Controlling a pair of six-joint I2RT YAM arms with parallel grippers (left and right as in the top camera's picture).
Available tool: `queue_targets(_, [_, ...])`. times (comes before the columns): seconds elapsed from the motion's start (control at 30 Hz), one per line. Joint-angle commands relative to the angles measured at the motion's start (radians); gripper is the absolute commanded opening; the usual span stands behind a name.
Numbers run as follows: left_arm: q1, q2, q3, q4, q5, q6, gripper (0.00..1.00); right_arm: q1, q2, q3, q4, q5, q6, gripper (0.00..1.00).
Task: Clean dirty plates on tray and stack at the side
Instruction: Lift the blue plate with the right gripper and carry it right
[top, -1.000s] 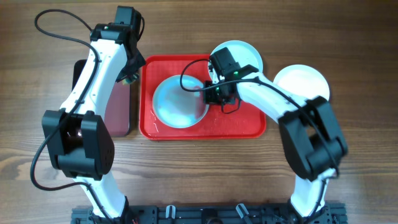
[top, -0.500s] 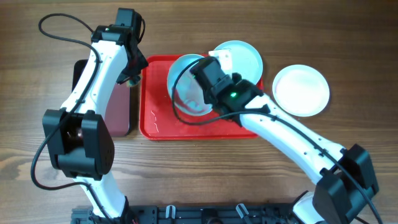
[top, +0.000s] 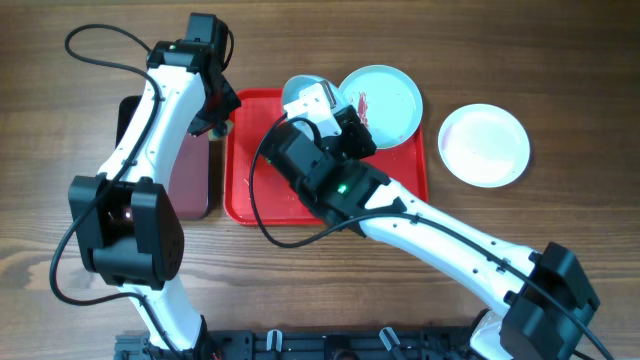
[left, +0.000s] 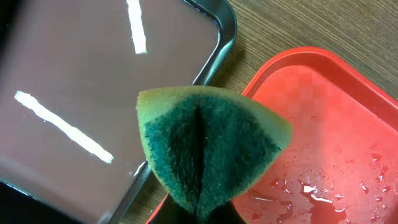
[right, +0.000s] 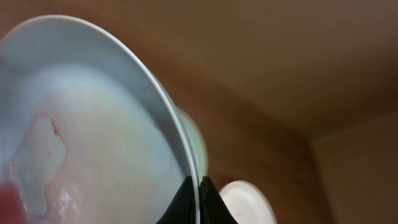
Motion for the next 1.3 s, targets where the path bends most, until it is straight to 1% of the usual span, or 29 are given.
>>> queue_targets(0.0, [-0.004,0.002,-0.007,0.001,0.015,0.015,0.04,0.031,-0.014,0.0,0.053,0.248,-0.064,0.04])
queue_targets(0.07, [-0.004,0.002,-0.007,0.0,0.016,0.015,0.04,0.048,-0.014,0.0,0.101,0.311,-0.103,0.04])
queue_targets(0.13, [-0.004,0.002,-0.007,0.0,0.016,0.015,0.04,0.064,-0.014,0.0,0.167,0.358,-0.173,0.04])
queue_targets(0.27, [-0.004,0.002,-0.007,0.0,0.016,0.015,0.04,0.073,-0.014,0.0,0.28,0.395,-0.308,0.04])
queue_targets(0.43, [-0.004,0.002,-0.007,0.001,0.023,0.015,0.04,0.073,-0.014,0.0,0.343,0.422,-0.369,0.04])
queue_targets(0.8, [-0.004,0.002,-0.007,0.001,0.023,0.015,0.04,0.073,-0.014,-0.001,0.342,0.421,-0.365,0.04])
queue_targets(0.93, [-0.004,0.002,-0.007,0.001,0.023,0.015,0.04,0.073,-0.014,-0.001,0.332,0.372,-0.35,0.04])
queue_targets(1.0, [-0.004,0.002,-0.007,0.001,0.023,0.015,0.04,0.073,-0.014,-0.001,0.269,0.295,-0.294,0.04])
queue_targets(1.03, [-0.004,0.002,-0.007,0.001,0.023,0.015,0.04,0.073,-0.014,-0.001,0.222,0.225,-0.282,0.04])
queue_targets(1.07, [-0.004,0.002,-0.007,0.0,0.027,0.015,0.04,0.073,-0.014,-0.001,0.139,0.11,-0.274,0.04])
queue_targets(1.1, [-0.004,0.002,-0.007,0.0,0.031,0.015,0.04,0.073,-0.014,-0.001,0.104,0.1,-0.248,0.04])
queue_targets(1.13, [-0.004,0.002,-0.007,0.001,0.033,0.015,0.04,0.067,-0.014,-0.001,0.075,0.129,-0.211,0.04])
queue_targets(1.2, [-0.004,0.002,-0.007,0.001,0.034,0.015,0.04,0.045,-0.014,-0.001,0.068,0.214,-0.151,0.04])
queue_targets(1.27, [-0.004,0.002,-0.007,0.001,0.034,0.015,0.04,0.045,-0.014,-0.001,0.069,0.147,-0.15,0.04])
